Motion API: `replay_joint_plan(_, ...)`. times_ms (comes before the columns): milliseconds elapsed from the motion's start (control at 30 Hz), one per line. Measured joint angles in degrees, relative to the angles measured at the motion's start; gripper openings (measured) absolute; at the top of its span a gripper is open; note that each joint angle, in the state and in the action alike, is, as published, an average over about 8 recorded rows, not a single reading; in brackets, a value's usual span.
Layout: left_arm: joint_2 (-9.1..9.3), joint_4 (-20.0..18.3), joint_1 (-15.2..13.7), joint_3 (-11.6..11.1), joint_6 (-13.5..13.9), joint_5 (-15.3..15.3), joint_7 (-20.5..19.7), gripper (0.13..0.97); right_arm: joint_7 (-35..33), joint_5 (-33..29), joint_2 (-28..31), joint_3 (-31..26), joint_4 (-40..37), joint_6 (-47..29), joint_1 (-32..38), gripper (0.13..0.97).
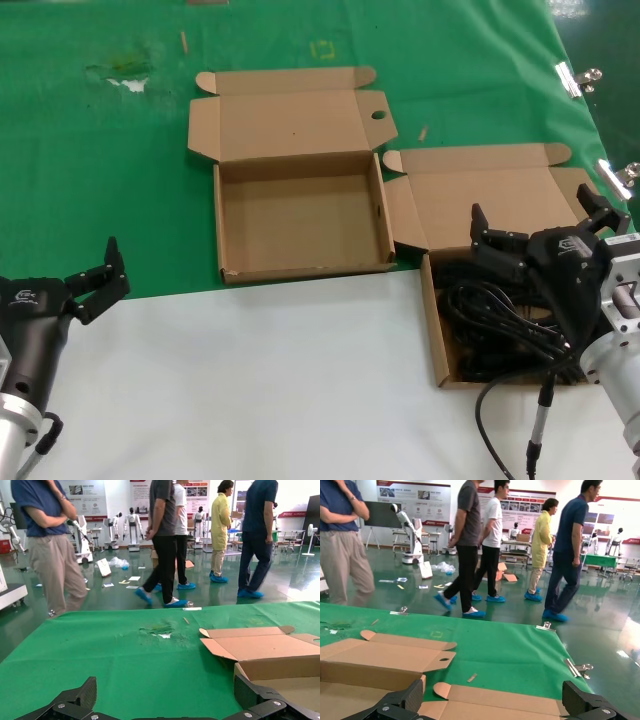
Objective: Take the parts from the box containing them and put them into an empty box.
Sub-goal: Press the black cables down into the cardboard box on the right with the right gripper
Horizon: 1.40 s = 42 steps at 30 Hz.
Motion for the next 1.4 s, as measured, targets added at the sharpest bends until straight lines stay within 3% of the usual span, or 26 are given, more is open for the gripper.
replay_joint_plan(800,0.0,0.0,0.0,0.0,0.0,0.0,0.0,0.966,0.0,0.0,0.0,0.0,0.0,0.0,0.0,0.966)
replay_joint_plan(1100,0.0,0.0,0.0,0.0,0.0,0.0,0.0,0.927,0.0,0.0,0.0,0.0,0.0,0.0,0.0,0.966)
replay_joint_plan(1400,0.0,0.0,0.0,0.0,0.0,0.0,0.0,0.821,0.0,0.0,0.0,0.0,0.0,0.0,0.0,0.966)
